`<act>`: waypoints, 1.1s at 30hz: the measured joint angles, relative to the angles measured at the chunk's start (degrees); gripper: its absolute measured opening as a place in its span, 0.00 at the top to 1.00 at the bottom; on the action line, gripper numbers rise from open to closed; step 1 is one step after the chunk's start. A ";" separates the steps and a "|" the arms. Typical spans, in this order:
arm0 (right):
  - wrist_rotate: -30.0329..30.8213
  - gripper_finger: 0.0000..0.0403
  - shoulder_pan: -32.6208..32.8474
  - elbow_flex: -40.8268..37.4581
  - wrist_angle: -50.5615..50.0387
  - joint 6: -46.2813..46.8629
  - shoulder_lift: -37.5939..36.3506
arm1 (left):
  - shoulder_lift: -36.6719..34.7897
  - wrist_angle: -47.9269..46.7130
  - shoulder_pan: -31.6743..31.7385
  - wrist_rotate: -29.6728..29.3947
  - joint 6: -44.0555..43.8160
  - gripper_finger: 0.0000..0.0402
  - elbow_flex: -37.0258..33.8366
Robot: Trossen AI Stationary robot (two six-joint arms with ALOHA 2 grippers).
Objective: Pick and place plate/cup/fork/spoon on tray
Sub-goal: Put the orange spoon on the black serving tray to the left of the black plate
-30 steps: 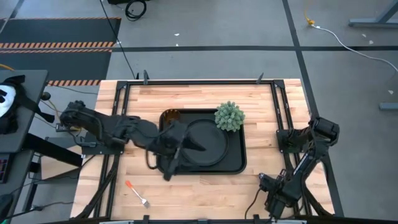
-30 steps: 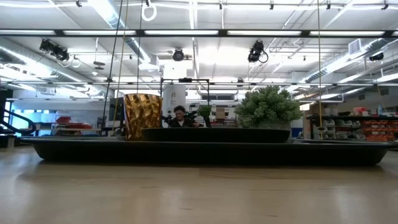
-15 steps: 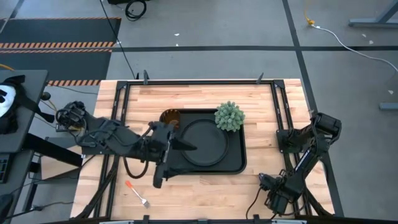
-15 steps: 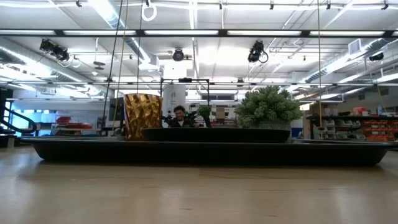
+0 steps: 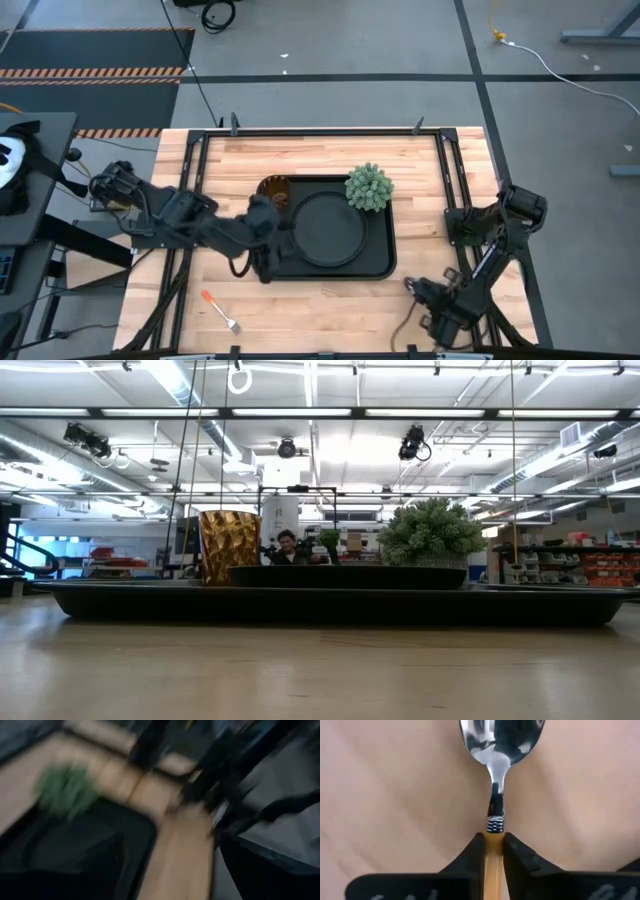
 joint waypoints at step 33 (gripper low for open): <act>32.23 0.88 -39.20 39.54 0.24 -47.91 0.22 | -35.13 45.71 -4.20 -16.54 -6.99 0.28 -65.18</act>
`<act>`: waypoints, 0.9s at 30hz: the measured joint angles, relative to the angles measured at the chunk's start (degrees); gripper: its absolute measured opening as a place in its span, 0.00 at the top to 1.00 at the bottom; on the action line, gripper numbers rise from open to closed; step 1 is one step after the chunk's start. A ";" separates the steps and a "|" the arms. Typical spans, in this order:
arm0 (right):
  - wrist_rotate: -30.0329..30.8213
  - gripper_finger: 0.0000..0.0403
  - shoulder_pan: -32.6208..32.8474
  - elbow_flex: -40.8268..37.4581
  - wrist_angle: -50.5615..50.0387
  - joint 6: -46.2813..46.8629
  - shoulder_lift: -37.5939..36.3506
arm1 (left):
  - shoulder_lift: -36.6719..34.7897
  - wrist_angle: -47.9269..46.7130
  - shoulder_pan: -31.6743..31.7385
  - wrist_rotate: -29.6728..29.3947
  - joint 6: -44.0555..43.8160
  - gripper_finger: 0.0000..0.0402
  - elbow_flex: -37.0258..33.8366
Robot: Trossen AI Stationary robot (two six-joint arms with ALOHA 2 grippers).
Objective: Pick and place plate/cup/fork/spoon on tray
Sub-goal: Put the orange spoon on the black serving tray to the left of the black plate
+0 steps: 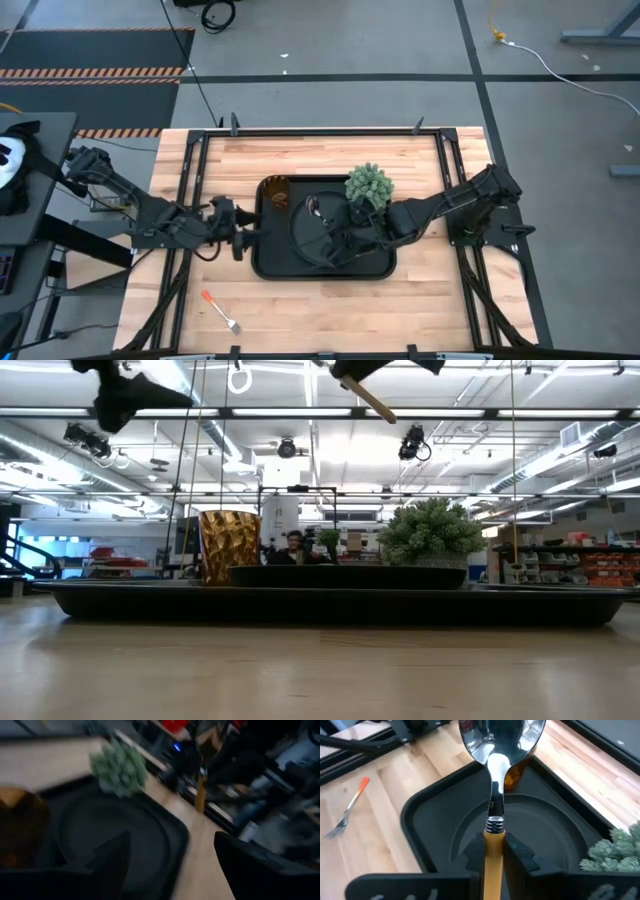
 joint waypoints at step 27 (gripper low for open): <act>4.74 0.87 -1.86 -0.02 -2.89 5.40 -0.33 | 33.84 27.20 13.02 -8.87 25.00 0.28 20.53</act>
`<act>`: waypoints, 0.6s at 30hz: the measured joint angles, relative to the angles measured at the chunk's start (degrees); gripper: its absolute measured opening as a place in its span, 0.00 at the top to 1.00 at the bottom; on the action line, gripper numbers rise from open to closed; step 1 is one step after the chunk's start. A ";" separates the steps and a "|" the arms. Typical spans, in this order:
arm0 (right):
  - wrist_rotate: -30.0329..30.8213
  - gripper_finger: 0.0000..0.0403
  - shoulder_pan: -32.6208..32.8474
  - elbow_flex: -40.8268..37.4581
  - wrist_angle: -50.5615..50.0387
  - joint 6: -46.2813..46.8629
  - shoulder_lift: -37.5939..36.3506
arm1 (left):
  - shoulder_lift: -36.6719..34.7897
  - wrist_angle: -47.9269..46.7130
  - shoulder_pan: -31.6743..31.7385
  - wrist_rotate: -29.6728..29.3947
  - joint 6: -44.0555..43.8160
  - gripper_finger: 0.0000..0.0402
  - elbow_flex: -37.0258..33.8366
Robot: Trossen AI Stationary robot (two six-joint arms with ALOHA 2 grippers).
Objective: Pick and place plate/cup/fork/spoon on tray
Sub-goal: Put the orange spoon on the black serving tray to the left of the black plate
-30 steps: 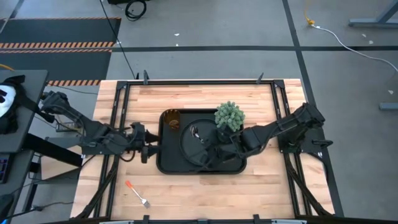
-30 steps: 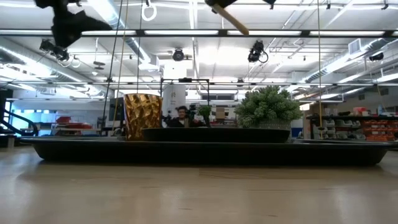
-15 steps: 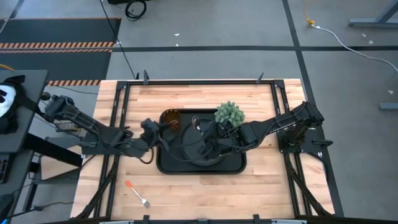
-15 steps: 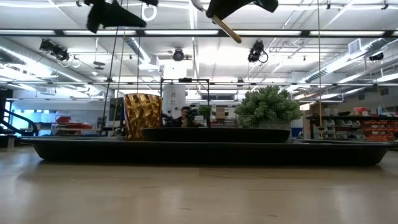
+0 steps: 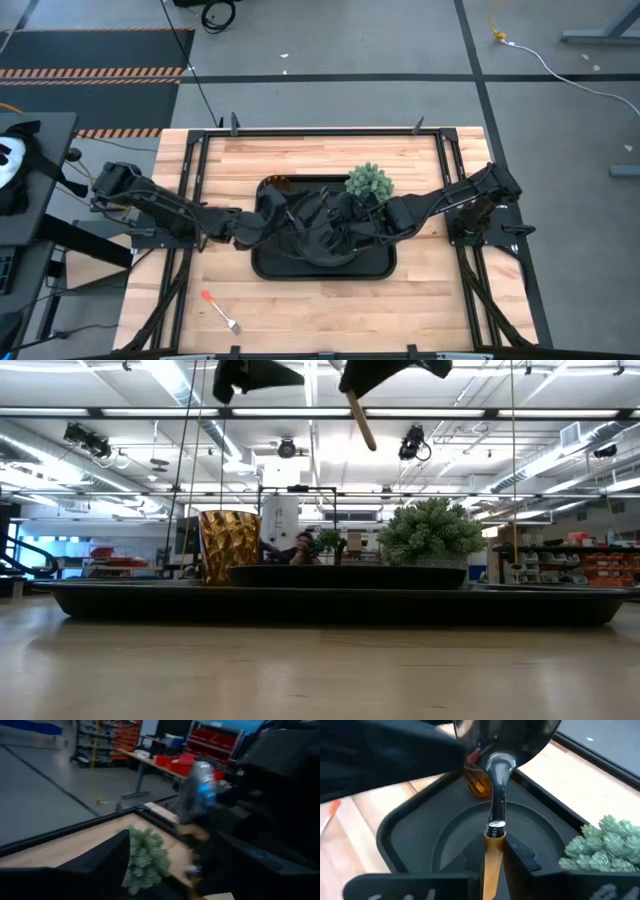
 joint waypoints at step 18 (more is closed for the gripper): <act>-4.74 0.86 -0.20 0.02 -1.29 -8.18 -0.02 | 0.47 1.09 3.05 8.55 4.50 0.28 0.00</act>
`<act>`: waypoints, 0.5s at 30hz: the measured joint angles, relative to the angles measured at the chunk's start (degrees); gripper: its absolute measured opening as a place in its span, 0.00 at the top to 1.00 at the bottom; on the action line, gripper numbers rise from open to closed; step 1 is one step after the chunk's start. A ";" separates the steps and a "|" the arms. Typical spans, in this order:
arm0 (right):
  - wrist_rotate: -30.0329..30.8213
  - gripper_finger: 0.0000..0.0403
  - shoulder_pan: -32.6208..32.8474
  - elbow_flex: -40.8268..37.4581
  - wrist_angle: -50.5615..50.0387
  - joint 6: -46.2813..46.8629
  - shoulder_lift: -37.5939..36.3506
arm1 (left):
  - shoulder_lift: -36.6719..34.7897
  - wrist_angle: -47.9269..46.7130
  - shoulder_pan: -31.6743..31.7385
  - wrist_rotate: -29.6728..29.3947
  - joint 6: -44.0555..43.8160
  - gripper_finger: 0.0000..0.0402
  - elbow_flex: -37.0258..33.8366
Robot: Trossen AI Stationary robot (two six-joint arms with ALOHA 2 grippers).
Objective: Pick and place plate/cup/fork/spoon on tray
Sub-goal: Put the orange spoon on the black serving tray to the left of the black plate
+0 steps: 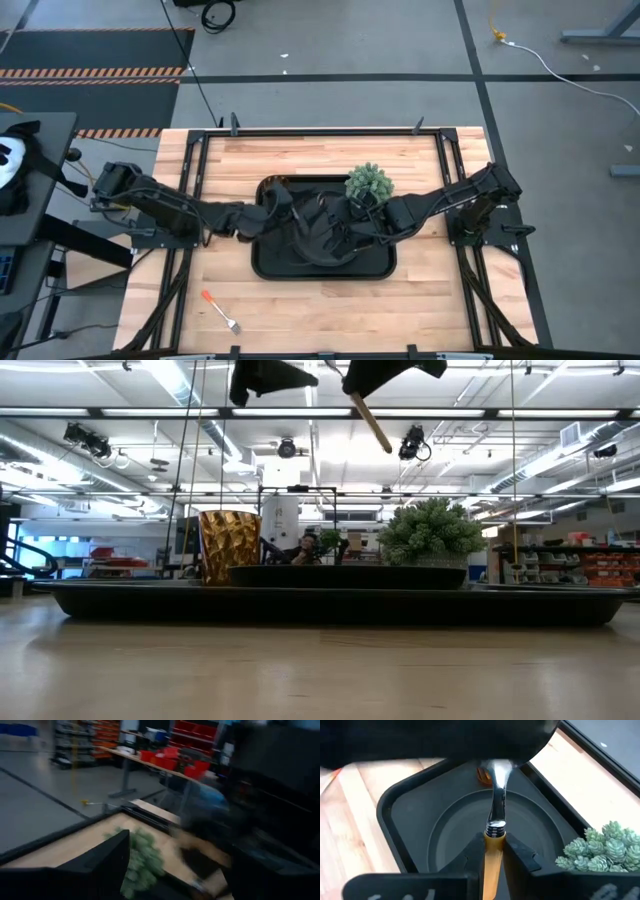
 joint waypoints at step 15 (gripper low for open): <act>-0.07 0.86 -1.48 0.00 -0.07 1.84 0.00 | 0.00 -0.18 4.58 3.98 -5.54 0.68 0.00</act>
